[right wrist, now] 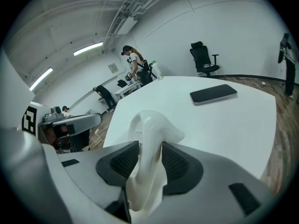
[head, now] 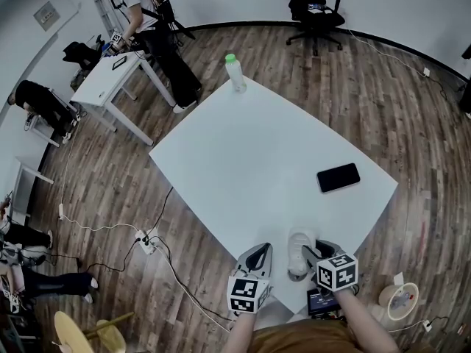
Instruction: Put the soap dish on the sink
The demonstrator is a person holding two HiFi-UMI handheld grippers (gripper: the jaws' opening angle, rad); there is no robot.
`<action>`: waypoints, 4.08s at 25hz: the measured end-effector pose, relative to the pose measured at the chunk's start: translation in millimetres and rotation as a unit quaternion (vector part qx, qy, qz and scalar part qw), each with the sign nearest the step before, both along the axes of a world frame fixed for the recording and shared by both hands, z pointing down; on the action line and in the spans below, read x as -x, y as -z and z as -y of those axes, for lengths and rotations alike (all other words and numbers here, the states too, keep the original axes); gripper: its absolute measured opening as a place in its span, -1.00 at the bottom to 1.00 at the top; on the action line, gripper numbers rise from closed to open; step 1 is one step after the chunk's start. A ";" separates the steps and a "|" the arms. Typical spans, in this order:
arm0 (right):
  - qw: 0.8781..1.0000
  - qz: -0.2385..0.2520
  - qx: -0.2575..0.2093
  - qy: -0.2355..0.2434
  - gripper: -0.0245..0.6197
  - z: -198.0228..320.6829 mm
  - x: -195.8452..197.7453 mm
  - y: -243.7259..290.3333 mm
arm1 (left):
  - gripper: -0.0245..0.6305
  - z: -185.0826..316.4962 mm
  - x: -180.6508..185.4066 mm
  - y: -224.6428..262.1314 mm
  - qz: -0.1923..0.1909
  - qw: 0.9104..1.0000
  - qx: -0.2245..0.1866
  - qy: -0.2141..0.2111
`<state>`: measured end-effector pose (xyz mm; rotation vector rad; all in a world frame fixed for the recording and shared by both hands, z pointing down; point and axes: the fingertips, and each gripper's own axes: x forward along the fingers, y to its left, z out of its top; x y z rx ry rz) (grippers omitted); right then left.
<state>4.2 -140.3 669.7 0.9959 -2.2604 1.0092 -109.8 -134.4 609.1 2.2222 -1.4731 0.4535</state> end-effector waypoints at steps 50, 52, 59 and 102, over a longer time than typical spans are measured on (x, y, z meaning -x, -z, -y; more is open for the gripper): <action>0.991 -0.110 -0.073 -0.025 -0.62 7.9 -27.9 9.0 | -0.91 1.1 0.5 6.7 -0.002 1.000 -0.012 -0.001; 0.989 -0.117 -0.087 -0.030 -0.88 7.8 -30.7 12.8 | -0.91 1.0 -1.5 10.0 -0.002 1.000 -0.016 -0.003; 0.989 -0.107 -0.098 -0.033 -0.90 7.2 -36.0 25.1 | -0.91 2.8 -5.2 20.5 -0.002 1.000 -0.027 -0.008; 0.892 -0.027 -0.425 -0.153 -0.90 21.6 -68.6 278.5 | -0.91 13.2 14.2 228.7 0.042 0.954 -0.292 0.054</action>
